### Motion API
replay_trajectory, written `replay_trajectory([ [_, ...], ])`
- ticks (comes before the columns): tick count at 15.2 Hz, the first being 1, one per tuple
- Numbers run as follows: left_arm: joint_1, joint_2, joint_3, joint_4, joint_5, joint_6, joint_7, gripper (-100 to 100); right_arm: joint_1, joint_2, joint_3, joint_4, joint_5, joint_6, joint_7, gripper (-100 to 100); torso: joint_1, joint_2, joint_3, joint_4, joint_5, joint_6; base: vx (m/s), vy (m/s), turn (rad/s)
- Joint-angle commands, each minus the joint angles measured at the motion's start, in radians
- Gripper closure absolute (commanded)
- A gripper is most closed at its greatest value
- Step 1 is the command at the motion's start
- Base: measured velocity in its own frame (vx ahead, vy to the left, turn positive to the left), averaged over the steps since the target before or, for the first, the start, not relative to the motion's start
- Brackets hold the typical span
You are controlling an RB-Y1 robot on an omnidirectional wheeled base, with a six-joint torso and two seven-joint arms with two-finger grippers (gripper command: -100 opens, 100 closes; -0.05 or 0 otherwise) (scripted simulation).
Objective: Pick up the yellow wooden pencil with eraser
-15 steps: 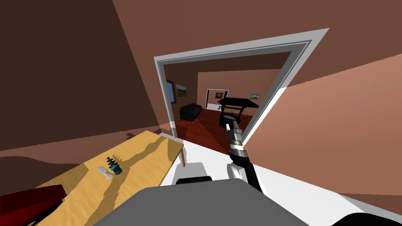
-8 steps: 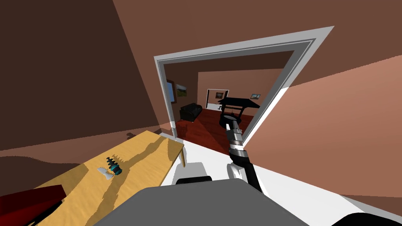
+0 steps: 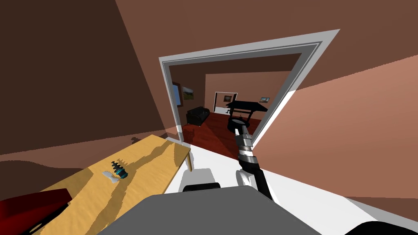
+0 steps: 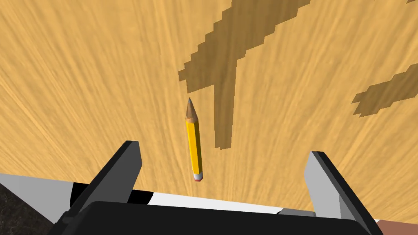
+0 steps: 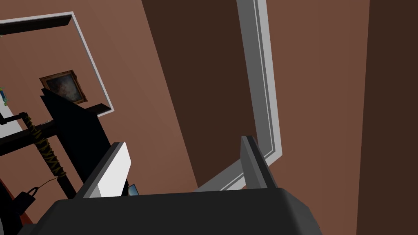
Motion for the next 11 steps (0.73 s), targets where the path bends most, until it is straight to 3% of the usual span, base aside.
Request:
replay_trajectory([
  [1, 0.002, -0.005, 0.008, -0.028, 0.007, -0.008, 0.003, -100, 0.000, 0.000, 0.000, 0.000, 0.000, 0.000, 0.000, 0, 0.000, 0.000, 0.000, 0.000, 0.000, 0.000, -0.052, 0.002, 0.039],
  [6, -0.002, -0.004, 0.010, -0.027, 0.009, -0.015, 0.001, -100, 0.000, 0.000, 0.000, 0.000, 0.000, 0.000, 0.000, 0, 0.003, -0.004, -0.002, -0.001, 0.001, 0.000, -0.020, 0.018, 0.020],
  [11, -0.006, -0.046, 0.018, 0.012, 0.007, -0.091, 0.022, -100, 0.000, 0.000, 0.000, 0.000, 0.000, 0.000, 0.000, 0, 0.005, -0.001, 0.000, 0.000, 0.001, 0.001, -0.060, 0.031, -0.143],
])
